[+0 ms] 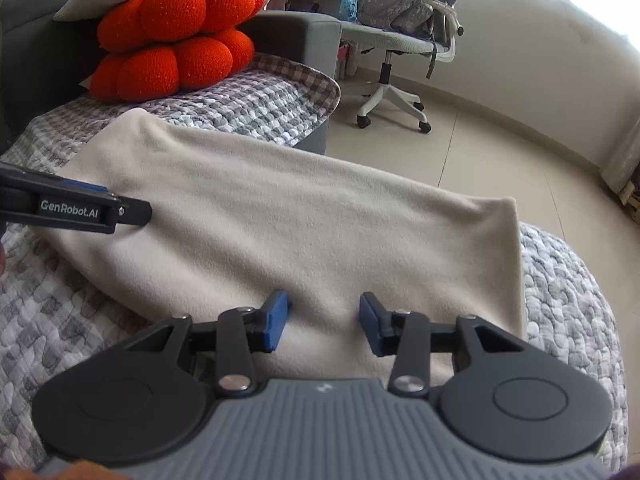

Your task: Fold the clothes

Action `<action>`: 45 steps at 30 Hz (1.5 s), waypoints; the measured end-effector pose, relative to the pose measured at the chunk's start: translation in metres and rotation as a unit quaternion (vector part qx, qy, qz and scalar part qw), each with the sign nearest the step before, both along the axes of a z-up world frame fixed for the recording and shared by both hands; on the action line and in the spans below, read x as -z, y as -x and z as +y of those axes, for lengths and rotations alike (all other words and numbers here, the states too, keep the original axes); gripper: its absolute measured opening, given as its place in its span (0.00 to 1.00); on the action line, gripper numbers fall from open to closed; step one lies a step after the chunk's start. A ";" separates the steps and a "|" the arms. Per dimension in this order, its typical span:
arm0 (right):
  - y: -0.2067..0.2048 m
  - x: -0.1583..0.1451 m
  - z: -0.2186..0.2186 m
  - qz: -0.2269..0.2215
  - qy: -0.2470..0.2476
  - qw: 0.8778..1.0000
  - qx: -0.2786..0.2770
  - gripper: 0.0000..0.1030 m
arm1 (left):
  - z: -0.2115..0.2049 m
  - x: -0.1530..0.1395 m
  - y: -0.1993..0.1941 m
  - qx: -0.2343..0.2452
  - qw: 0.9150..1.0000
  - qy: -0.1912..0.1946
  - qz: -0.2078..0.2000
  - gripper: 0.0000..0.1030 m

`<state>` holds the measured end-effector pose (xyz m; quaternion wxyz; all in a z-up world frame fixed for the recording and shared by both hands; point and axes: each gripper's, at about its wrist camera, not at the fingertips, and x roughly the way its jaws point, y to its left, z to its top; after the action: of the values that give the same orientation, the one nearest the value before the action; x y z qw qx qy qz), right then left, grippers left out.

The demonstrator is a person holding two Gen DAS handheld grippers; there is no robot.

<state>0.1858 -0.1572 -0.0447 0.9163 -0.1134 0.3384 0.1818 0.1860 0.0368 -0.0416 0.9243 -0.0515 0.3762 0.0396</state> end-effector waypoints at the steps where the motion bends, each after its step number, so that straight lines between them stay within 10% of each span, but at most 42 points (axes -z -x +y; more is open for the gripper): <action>1: -0.001 -0.001 0.003 -0.003 0.000 1.000 0.001 0.43 | 0.001 0.001 -0.001 0.002 1.000 0.009 0.000 0.59; 15: -0.058 -0.001 0.027 0.007 -0.028 0.999 0.044 0.49 | 0.035 -0.002 -0.004 -0.013 0.991 0.136 0.006 0.62; 28: -0.117 0.008 0.046 0.000 -0.025 0.995 0.096 0.54 | 0.035 -0.003 -0.008 -0.016 0.990 0.142 0.016 0.63; 45: -0.096 -0.001 -0.027 0.003 -0.056 0.990 0.133 0.63 | 0.074 -0.004 -0.023 -0.069 0.976 0.203 -0.026 0.71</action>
<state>0.2815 -0.1843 -0.0439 0.9361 -0.0153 0.3427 0.0775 0.2092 0.1111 -0.0374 0.8991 -0.2646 0.3477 0.0251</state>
